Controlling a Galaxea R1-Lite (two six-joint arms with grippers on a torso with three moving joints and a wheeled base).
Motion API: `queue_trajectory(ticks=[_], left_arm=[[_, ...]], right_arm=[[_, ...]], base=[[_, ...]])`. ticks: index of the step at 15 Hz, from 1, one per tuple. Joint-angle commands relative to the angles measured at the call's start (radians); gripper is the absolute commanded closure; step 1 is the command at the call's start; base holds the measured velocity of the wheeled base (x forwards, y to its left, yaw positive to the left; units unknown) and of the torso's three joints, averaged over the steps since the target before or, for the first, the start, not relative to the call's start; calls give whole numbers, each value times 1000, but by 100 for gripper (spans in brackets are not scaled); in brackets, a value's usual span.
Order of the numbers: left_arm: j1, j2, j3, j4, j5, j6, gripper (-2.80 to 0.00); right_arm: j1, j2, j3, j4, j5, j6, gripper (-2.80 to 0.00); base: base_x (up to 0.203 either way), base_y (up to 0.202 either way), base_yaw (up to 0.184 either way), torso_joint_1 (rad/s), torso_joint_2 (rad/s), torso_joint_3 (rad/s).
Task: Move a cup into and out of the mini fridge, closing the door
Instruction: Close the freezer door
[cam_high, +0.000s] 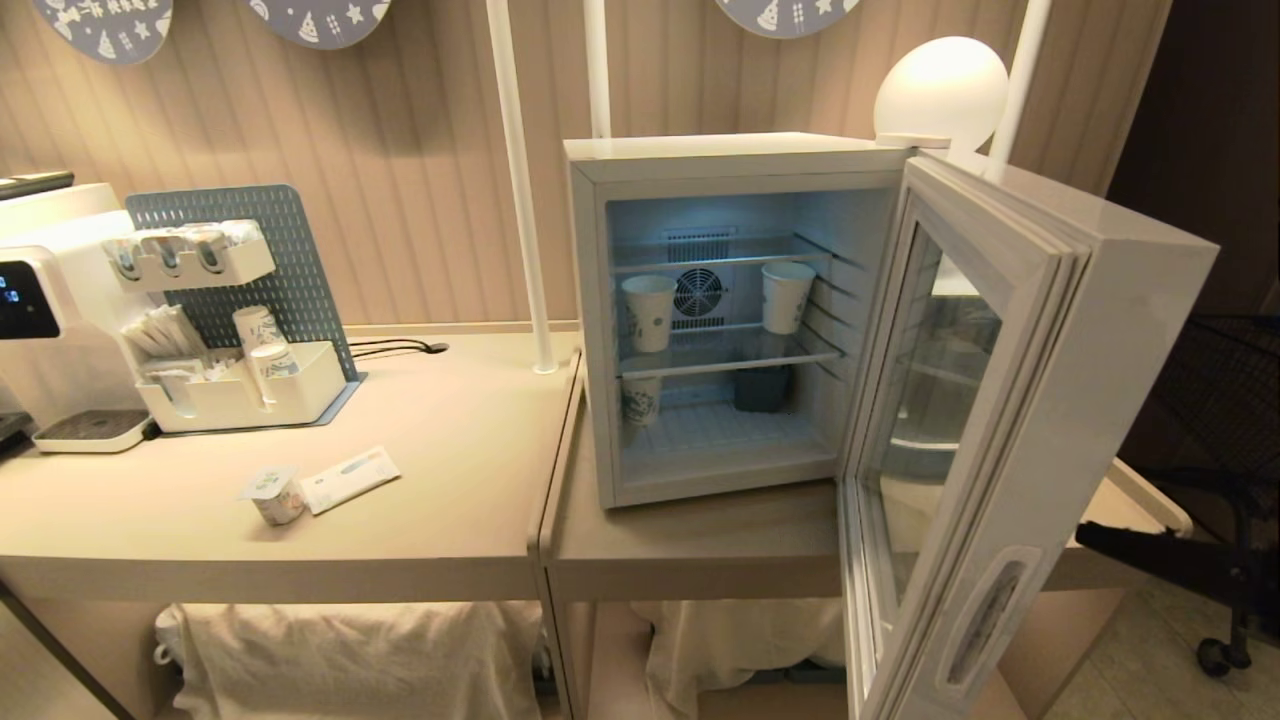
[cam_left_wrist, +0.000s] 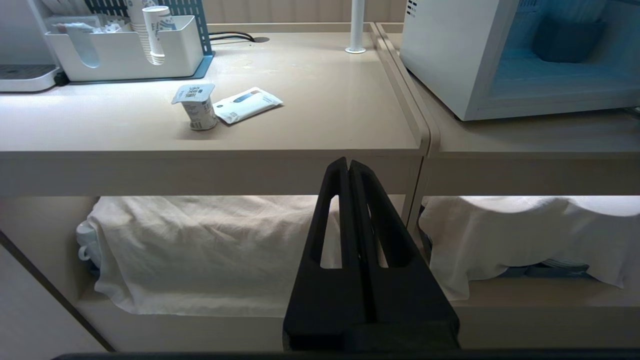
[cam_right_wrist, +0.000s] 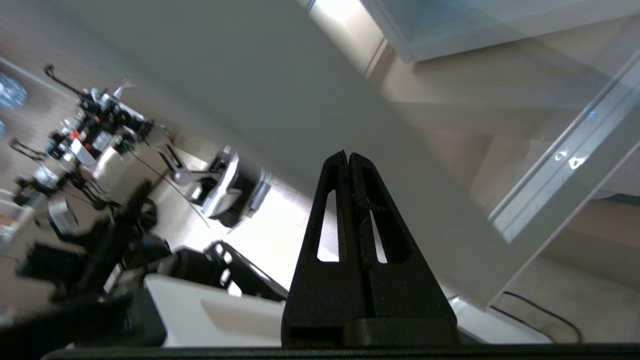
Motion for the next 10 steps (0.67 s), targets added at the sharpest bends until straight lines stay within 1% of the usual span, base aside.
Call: queue_trajectory(ticks=[1,3,4,5,7,9,10], left_arm=[[0,0,2,0,1,-1,0],[0,0,2,0,1,-1,0],[0,0,2,0,1,-1,0],[0,0,2,0,1,-1,0],[0,0,2,0,1,-1,0],[0,0,2,0,1,-1,0],[0,0,2,0,1,-1,0]], right_arm=[[1,183,-58,-57,1,73,0],[27,279,-152,-108,-19,165,0],[70,312,-180,-118,-59,184,0],[125,350,-208,-123,-134,193,0],[243,437,-267,-126,-323,196,0],[359,534,-345,-108,-540,188,0],[398,573,-392,-83,-616,173,0]], base=[[0,0,0,0,0,0],[0,0,0,0,0,0],[0,0,0,0,0,0],[0,0,0,0,0,0],[0,0,0,0,0,0],[0,0,0,0,0,0],[0,0,0,0,0,0]])
